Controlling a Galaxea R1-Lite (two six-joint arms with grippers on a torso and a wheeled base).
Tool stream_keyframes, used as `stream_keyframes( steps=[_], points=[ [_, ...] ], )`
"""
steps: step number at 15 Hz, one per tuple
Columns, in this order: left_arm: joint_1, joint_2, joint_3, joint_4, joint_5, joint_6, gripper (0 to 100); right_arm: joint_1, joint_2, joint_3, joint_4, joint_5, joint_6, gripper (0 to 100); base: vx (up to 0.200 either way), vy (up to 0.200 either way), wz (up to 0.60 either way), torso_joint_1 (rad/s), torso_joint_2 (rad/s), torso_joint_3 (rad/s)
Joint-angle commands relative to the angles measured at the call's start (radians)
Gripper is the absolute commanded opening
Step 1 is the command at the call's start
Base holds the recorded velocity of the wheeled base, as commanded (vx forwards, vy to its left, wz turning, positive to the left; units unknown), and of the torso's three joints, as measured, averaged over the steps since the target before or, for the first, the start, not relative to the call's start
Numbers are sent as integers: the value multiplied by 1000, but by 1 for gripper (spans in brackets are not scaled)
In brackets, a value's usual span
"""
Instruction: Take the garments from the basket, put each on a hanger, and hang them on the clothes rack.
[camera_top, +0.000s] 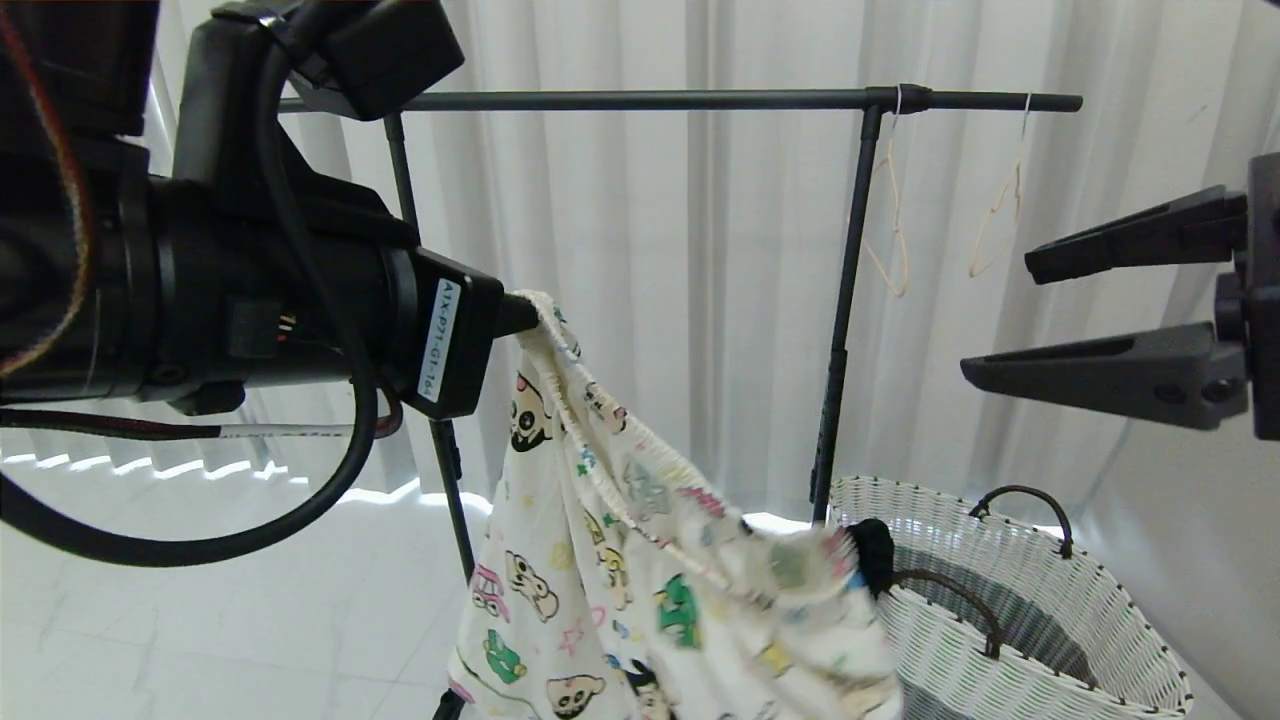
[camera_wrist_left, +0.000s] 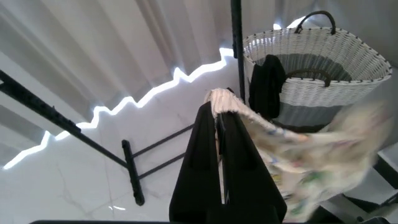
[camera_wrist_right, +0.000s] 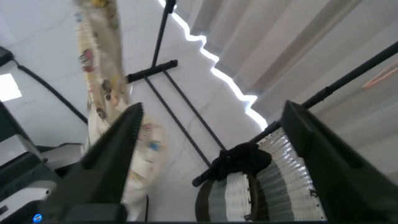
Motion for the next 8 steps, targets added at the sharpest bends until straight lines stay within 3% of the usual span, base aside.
stream_keyframes(
  steps=[1, 3, 5, 6, 8],
  points=[
    [12, 5, -4, 0, 1, 0, 0, 26, -47, 61, -1, 0, -1, 100, 0, 0, 0, 0, 0, 0],
    [31, -9, 5, 1, 4, 0, 0, 25, -100, 133, 2, -29, 1, 100, 0, 0, 0, 0, 0, 0],
    [66, -37, 30, 1, 4, 1, 0, -11, -141, 179, 29, -127, 5, 100, 0, 0, 0, 0, 0, 0],
    [109, -63, 54, 1, 3, 5, 0, -72, -164, 196, 61, -165, 5, 100, 0, 0, 0, 0, 0, 0],
    [183, -103, 85, 3, 1, 8, 0, -296, -178, 196, 124, -234, 4, 100, 0, 0, 0, 0, 0, 0]
  ],
)
